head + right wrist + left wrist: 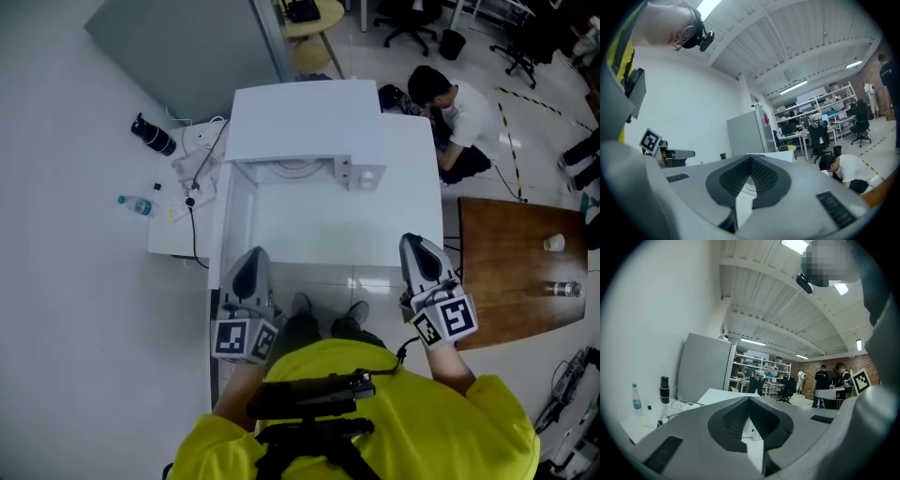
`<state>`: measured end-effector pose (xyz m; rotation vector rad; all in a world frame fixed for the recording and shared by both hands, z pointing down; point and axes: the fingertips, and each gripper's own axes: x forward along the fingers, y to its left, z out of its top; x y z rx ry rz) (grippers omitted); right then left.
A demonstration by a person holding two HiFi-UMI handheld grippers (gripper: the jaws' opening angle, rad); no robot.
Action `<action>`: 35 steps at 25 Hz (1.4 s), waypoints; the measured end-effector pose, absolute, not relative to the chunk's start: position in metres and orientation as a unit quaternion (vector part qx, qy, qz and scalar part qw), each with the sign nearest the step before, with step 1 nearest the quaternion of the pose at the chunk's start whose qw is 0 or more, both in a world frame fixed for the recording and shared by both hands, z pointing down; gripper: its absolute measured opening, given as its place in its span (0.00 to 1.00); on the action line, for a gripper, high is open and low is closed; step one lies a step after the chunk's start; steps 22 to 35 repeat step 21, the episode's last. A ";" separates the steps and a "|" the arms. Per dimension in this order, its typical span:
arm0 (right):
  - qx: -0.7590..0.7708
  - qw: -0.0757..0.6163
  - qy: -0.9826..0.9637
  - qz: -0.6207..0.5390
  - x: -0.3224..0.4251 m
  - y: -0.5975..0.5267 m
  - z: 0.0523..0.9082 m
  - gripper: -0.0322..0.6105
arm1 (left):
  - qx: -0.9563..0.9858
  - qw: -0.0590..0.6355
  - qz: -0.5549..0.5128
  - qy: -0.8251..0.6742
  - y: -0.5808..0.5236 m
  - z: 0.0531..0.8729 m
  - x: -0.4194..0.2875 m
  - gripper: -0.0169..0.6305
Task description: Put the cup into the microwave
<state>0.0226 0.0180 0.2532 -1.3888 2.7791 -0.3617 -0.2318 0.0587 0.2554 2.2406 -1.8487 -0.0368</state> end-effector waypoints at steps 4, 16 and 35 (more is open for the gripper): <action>-0.461 0.002 0.881 -0.102 0.008 0.027 0.244 0.05 | 0.774 0.100 -0.015 -0.625 0.064 0.250 -0.247 0.03; -0.482 -0.002 0.873 -0.077 -0.038 0.037 0.236 0.05 | 0.823 0.093 0.001 -0.561 0.054 0.262 -0.243 0.06; -0.479 -0.013 0.874 -0.077 -0.059 0.028 0.246 0.05 | 0.817 0.098 0.006 -0.568 0.040 0.273 -0.255 0.06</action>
